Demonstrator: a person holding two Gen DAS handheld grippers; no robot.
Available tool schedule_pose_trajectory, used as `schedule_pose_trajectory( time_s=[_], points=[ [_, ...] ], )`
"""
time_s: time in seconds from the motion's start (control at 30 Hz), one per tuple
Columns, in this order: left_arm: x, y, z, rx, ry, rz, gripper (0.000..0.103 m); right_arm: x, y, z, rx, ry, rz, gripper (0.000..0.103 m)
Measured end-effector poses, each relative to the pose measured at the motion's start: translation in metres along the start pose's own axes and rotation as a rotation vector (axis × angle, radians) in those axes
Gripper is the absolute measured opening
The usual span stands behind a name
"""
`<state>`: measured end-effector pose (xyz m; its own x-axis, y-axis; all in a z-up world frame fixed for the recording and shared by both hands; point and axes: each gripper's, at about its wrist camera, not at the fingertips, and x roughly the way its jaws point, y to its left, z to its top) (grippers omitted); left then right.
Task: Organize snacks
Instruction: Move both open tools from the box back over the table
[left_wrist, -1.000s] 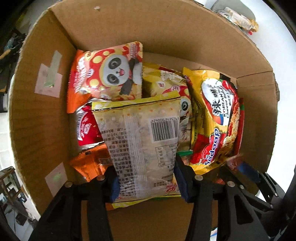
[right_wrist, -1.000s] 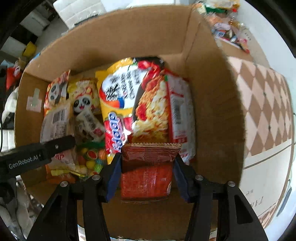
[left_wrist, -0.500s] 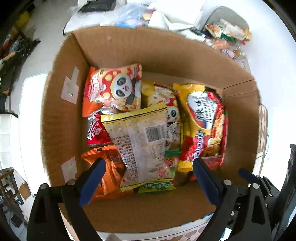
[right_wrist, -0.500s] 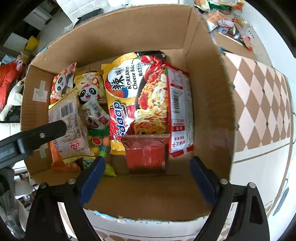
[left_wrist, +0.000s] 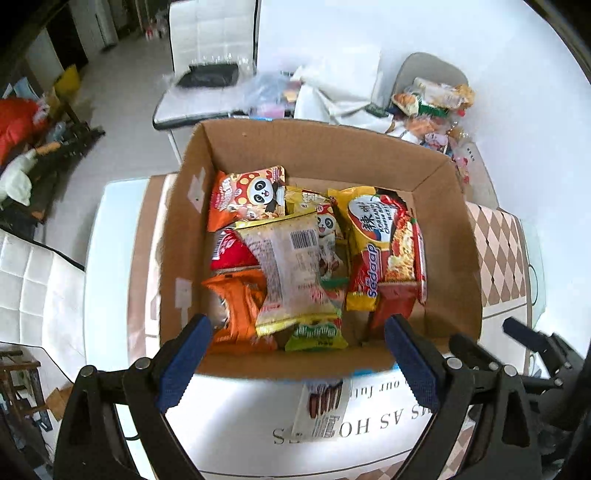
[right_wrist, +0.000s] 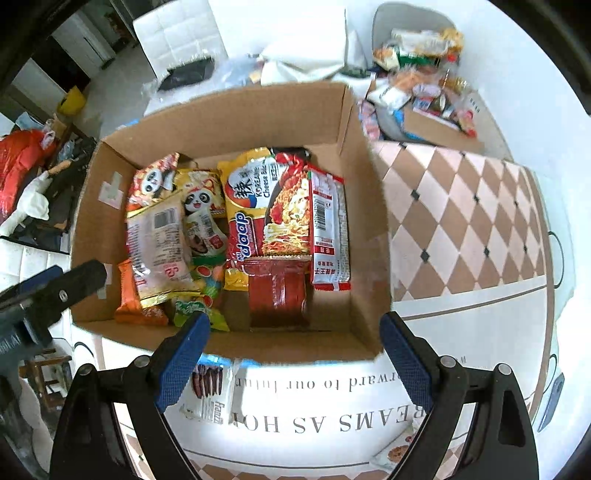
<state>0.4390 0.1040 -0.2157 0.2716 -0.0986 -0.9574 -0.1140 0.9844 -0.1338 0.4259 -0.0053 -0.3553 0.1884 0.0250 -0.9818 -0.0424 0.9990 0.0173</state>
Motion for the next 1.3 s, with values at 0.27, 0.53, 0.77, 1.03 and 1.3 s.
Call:
schedule_pose_trajectory(
  time_s=[0.27, 0.53, 0.77, 1.03, 1.3],
  points=[
    [-0.046, -0.004, -0.040, 0.013, -0.098, 0.013, 0.096, -0.054, 0.008, -0.037, -0.029, -0.131, -0.007, 0.095],
    [-0.094, -0.005, -0.069, 0.011, -0.175, 0.007, 0.096, -0.107, 0.010, -0.069, -0.031, -0.227, 0.018, 0.095],
    [-0.132, -0.009, -0.089, 0.023, -0.239, 0.001, 0.096, -0.142, 0.012, -0.092, -0.042, -0.283, 0.037, 0.095],
    [-0.137, -0.012, -0.109, 0.026, -0.241, -0.045, 0.103, -0.152, -0.003, -0.122, 0.027, -0.291, 0.139, 0.095],
    [-0.067, -0.017, -0.126, 0.047, -0.086, 0.013, 0.103, -0.078, -0.066, -0.166, 0.253, -0.113, 0.144, 0.095]
  ],
)
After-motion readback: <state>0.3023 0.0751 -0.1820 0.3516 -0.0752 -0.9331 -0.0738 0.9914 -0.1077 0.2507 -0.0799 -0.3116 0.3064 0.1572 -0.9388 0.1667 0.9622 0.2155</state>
